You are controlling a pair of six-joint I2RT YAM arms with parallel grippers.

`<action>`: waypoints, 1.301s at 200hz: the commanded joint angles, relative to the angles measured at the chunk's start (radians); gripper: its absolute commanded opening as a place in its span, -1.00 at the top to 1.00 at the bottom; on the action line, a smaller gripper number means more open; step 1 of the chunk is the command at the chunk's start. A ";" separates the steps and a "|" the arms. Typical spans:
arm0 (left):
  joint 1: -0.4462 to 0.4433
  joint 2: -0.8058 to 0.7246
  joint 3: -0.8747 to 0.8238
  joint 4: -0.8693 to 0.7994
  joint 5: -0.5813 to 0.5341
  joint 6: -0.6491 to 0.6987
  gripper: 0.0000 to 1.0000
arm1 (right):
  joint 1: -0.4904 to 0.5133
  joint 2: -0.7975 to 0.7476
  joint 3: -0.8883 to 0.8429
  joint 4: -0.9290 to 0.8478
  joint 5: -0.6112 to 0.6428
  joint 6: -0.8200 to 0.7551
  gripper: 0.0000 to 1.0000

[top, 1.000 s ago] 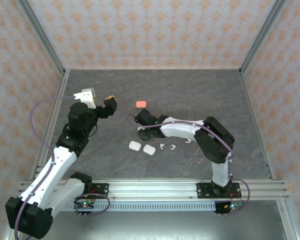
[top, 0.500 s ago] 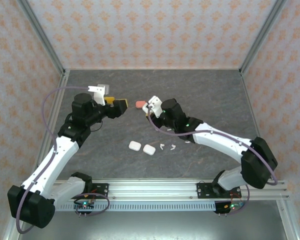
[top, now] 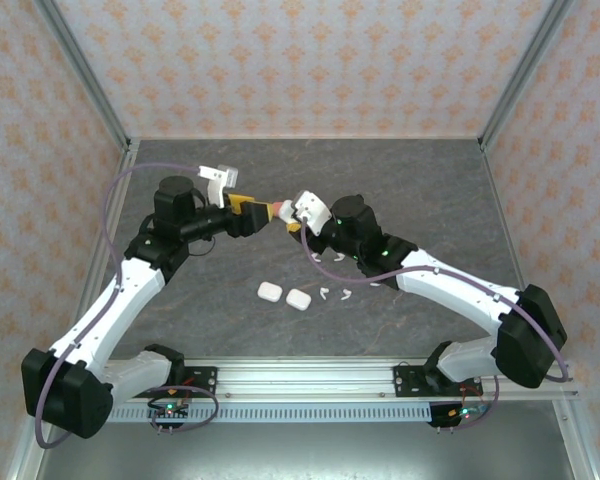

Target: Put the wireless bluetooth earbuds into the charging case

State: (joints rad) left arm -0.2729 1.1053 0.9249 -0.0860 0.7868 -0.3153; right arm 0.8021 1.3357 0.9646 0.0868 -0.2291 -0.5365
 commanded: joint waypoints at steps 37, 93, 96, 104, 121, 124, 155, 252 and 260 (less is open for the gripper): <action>-0.078 0.115 0.114 -0.072 0.056 0.040 -0.50 | -0.001 -0.035 0.002 0.011 -0.042 -0.018 0.19; -0.097 0.158 0.120 -0.090 0.053 0.056 -0.32 | -0.001 -0.056 -0.012 0.008 -0.040 -0.005 0.19; -0.097 0.158 0.118 -0.087 0.054 0.055 -0.30 | -0.001 -0.055 -0.013 0.008 -0.040 -0.004 0.19; -0.098 0.161 0.114 -0.082 0.057 0.053 -0.24 | -0.001 -0.056 -0.016 0.010 -0.037 -0.004 0.19; -0.103 0.165 0.110 -0.077 0.069 0.056 -0.12 | -0.001 -0.058 -0.021 0.013 -0.039 -0.002 0.19; -0.104 0.166 0.109 -0.074 0.071 0.056 -0.10 | -0.001 -0.058 -0.021 0.011 -0.041 -0.002 0.19; -0.109 0.170 0.107 -0.067 0.090 0.059 0.11 | -0.001 -0.058 -0.022 0.010 -0.050 -0.001 0.19; -0.117 0.176 0.100 -0.067 0.115 0.084 0.58 | -0.001 -0.051 -0.005 0.004 -0.047 0.022 0.15; -0.117 0.169 0.095 -0.063 0.106 0.085 0.59 | -0.001 -0.054 0.001 -0.010 -0.044 0.023 0.06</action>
State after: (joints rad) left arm -0.3801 1.2858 1.0248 -0.1677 0.8875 -0.2592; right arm 0.8017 1.3014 0.9504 0.0814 -0.2623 -0.5350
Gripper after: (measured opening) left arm 0.220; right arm 0.426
